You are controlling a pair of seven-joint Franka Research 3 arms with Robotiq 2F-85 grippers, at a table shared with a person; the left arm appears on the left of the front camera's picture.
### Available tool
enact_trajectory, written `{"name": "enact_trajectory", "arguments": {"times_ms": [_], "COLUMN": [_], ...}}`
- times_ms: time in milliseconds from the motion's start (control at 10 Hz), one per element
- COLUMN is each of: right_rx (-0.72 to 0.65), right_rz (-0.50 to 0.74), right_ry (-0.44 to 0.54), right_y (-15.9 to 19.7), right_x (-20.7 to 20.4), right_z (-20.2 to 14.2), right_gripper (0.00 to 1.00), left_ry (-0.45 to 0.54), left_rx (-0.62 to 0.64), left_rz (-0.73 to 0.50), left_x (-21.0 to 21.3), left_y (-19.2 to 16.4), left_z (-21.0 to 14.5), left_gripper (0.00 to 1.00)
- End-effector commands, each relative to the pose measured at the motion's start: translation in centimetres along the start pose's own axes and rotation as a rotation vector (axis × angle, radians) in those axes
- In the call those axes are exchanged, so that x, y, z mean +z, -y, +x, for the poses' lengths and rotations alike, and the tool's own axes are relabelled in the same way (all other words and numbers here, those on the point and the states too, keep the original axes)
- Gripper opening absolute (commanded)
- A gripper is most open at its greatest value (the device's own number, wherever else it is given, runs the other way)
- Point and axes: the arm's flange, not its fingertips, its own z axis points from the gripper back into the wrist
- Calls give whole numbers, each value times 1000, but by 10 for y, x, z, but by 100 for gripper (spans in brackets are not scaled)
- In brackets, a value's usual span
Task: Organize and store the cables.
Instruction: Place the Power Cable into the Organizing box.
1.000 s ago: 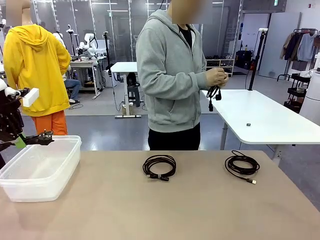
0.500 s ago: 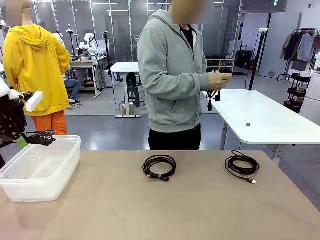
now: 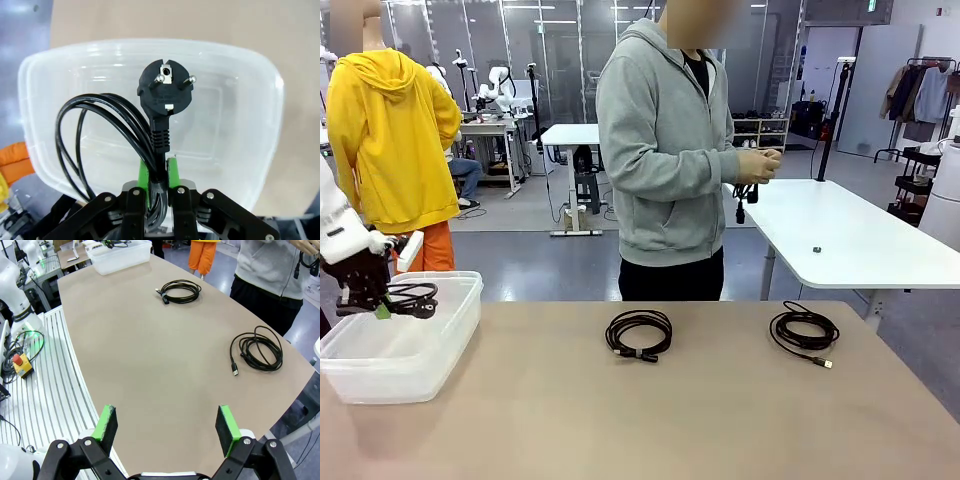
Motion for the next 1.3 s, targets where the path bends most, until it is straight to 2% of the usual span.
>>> {"name": "enact_trajectory", "arguments": {"times_ms": [0,300,400,500,600,700,800,900,1000,1100,1200], "right_rx": [19,19,19,19,19,19,19,19,19,19,19], "right_rz": [-3,-3,-3,-3,-3,-3,-3,-3,-3,-3,-3], "right_ry": [18,18,18,18,18,18,18,18,18,18,18], "right_y": [1,1,1,1,1,1,1,1,1,1,1], "right_x": [1,1,1,1,1,1,1,1,1,1,1], "right_z": [-1,-1,-1,-1,-1,-1,-1,-1,-1,-1,-1], "right_gripper": [100,100,100,100,100,100,100,100,100,100,100], "left_ry": [25,34,44,41,40,33,51,46,42,34,34], "left_rx": [-12,-7,0,-2,-3,-3,-5,-9,-4,0,-3], "left_rz": [0,-97,-109,-113,-114,-111,-115,-109,-103,-96,-105], "left_x": [-23,-52,-58,-58,-54,-52,-49,-47,-43,-36,-30], "left_y": [-18,-15,-17,-16,-14,-15,-14,-15,-15,-15,-13], "left_z": [-4,1,2,1,1,2,2,3,3,4,4], "left_gripper": [17,17,28,46,57,74,60,100,88,100,89]}}
